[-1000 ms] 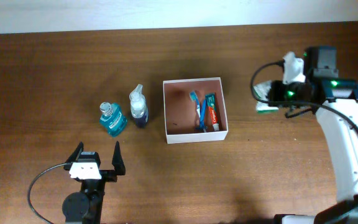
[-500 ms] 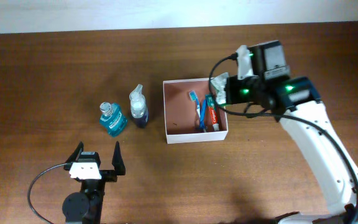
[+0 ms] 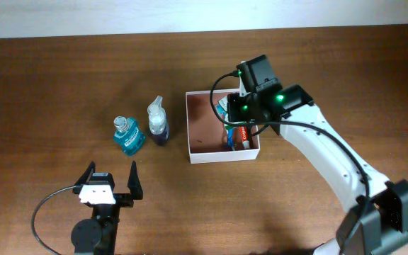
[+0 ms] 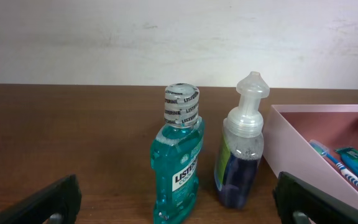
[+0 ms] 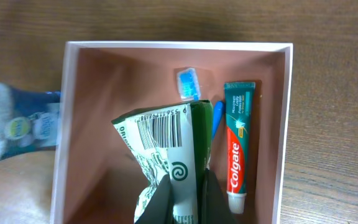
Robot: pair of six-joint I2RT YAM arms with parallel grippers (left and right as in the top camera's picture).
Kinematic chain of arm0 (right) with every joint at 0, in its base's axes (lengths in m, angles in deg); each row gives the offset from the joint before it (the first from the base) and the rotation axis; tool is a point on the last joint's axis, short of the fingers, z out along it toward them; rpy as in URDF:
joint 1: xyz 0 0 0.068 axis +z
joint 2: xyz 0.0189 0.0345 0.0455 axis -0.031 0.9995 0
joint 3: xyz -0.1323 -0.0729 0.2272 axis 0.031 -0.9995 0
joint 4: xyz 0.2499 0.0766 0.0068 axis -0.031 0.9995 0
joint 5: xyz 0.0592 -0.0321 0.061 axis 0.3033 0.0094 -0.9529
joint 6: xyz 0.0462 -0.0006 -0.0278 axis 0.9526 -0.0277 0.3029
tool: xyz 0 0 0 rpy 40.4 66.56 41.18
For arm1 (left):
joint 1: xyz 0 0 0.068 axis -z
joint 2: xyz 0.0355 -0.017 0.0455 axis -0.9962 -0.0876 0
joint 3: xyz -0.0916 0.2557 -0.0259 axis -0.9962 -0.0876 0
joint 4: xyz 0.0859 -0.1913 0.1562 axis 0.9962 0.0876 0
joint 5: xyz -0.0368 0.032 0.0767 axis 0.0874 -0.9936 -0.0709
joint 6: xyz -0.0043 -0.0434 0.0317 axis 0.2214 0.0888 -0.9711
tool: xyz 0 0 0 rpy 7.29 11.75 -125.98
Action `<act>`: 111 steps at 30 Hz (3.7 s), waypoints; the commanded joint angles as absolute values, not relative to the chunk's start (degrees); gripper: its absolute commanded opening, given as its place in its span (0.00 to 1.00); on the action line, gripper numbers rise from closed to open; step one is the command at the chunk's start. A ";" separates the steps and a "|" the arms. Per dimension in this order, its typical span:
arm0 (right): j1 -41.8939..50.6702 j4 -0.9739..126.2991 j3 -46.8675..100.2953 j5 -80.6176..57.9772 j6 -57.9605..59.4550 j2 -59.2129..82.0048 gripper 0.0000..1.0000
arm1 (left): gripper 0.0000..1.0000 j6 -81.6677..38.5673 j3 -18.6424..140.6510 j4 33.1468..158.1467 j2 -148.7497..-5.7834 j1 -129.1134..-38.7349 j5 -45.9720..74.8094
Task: Pack container
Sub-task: 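Carry the wipes packet left into the box and release it, then raise the right gripper out of the box and back right, then move the left gripper to the teal mouthwash bottle and grasp it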
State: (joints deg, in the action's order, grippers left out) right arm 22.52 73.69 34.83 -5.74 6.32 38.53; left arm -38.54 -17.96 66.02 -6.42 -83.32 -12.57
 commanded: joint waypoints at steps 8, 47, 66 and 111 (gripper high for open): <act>23.02 72.88 36.10 -1.26 8.79 46.86 0.04 | 0.99 -39.22 -18.38 66.00 -6.02 -83.10 -12.16; 10.32 91.33 46.79 4.10 0.33 37.07 0.55 | 0.99 -39.22 -18.38 66.00 -6.02 -83.10 -12.16; -4.47 98.02 46.77 3.88 0.38 37.09 0.98 | 0.99 -39.22 -18.38 66.00 -6.02 -83.10 -12.16; -4.43 98.02 46.77 3.88 0.38 37.09 0.98 | 0.99 -47.42 55.63 116.25 -62.66 -83.26 0.52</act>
